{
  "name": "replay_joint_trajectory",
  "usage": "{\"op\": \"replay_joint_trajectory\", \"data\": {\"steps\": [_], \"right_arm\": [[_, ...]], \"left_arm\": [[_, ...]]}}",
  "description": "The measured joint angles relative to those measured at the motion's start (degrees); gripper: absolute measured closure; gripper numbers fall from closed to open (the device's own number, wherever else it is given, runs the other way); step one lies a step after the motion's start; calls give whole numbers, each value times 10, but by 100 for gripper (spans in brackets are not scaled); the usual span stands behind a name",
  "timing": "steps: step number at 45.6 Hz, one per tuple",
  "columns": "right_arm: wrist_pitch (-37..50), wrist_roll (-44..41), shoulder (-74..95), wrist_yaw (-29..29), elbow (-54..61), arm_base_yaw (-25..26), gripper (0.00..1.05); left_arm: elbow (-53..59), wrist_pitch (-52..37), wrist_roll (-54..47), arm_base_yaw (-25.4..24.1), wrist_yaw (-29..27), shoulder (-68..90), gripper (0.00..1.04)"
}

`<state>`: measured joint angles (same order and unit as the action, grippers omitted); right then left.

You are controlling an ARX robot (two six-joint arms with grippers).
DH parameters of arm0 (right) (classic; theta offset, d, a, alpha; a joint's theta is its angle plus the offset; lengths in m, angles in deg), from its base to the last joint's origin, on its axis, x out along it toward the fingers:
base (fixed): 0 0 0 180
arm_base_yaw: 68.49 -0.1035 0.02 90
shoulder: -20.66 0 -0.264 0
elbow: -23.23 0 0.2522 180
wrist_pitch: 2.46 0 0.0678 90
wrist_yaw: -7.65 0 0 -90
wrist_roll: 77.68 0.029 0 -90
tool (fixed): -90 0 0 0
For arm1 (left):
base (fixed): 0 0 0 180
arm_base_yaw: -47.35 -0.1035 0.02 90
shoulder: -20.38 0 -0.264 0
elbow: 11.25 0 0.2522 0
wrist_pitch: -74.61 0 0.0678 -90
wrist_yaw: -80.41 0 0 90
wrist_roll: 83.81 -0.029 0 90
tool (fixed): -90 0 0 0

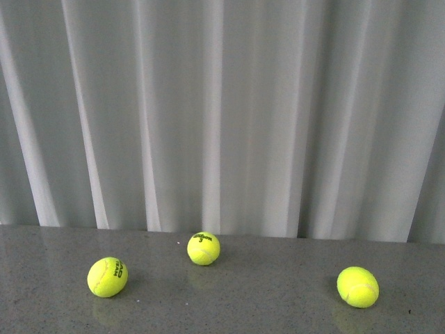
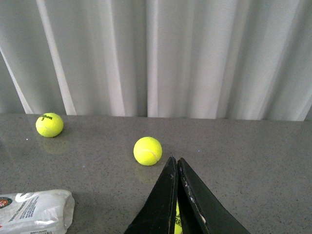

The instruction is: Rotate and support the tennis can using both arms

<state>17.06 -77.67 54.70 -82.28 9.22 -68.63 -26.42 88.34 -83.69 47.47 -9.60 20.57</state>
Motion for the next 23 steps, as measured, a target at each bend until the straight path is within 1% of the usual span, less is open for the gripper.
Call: {"op": "replay_joint_trajectory", "data": {"steps": [17, 23], "right_arm": [[-117, 0, -125, 0, 0, 0, 101], [-145, 0, -154, 0, 0, 0, 101]], "left_arm": [[0, 0, 0, 0, 0, 0, 7], [0, 0, 0, 0, 0, 0, 7]]}}
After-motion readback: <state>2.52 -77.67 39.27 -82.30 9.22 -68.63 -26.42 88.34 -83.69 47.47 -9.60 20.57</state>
